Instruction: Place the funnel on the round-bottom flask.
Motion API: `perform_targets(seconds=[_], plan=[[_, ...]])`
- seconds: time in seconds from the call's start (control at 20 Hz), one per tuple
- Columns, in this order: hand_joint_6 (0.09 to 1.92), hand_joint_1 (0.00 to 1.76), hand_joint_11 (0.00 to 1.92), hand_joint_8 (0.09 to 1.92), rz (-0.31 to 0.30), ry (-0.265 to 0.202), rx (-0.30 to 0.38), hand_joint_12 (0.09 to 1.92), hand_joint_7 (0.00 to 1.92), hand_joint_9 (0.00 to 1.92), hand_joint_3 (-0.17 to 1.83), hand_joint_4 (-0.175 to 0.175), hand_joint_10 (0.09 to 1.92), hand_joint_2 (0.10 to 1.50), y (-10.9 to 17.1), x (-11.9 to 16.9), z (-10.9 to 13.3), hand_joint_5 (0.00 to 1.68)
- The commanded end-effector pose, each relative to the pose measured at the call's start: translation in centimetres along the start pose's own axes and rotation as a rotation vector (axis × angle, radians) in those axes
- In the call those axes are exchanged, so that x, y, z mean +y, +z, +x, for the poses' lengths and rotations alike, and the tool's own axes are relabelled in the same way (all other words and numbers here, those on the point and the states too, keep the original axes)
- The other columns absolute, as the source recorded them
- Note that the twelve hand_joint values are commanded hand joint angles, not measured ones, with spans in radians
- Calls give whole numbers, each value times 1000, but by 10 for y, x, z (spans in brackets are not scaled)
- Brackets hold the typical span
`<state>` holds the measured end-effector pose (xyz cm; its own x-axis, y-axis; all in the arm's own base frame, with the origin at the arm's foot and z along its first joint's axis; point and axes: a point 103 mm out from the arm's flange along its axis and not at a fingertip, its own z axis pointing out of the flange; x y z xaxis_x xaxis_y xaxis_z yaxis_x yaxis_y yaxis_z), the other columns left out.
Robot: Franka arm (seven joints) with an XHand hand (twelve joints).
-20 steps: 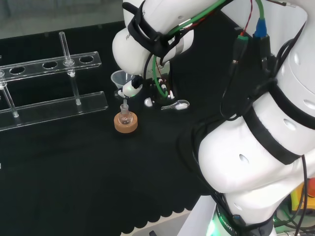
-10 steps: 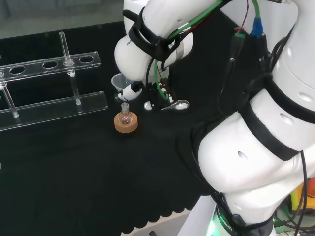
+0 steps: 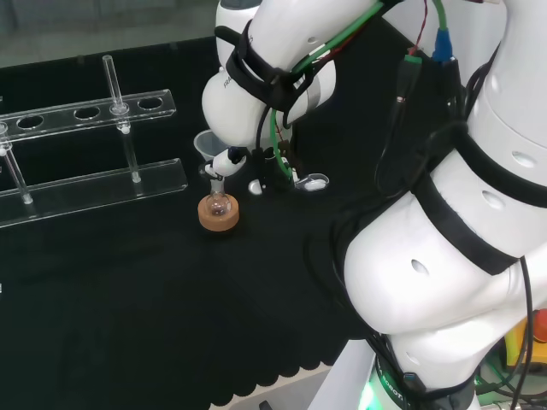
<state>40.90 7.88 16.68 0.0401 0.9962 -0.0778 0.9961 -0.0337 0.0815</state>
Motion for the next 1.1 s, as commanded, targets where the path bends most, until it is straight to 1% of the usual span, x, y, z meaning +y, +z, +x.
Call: perform_targets(seconds=[0.05, 0.25, 0.5, 0.85, 1.1], plan=[[648, 858, 0, 437, 20, -13, 4, 1318, 1180, 820, 677, 137, 321, 501, 4, -7, 0, 896], [647, 858, 0, 436, 31, -27, 4, 1318, 1180, 819, 678, 137, 320, 500, 8, -12, 6, 895], [646, 858, 0, 436, 33, -28, 9, 1318, 1180, 819, 679, 137, 320, 499, 11, -13, 13, 895], [644, 859, 0, 435, 37, -31, 0, 1317, 1179, 819, 680, 136, 319, 496, 14, -15, 16, 892], [642, 860, 0, 432, 38, -26, 5, 1317, 1174, 819, 682, 131, 318, 495, 14, -16, 16, 885]])
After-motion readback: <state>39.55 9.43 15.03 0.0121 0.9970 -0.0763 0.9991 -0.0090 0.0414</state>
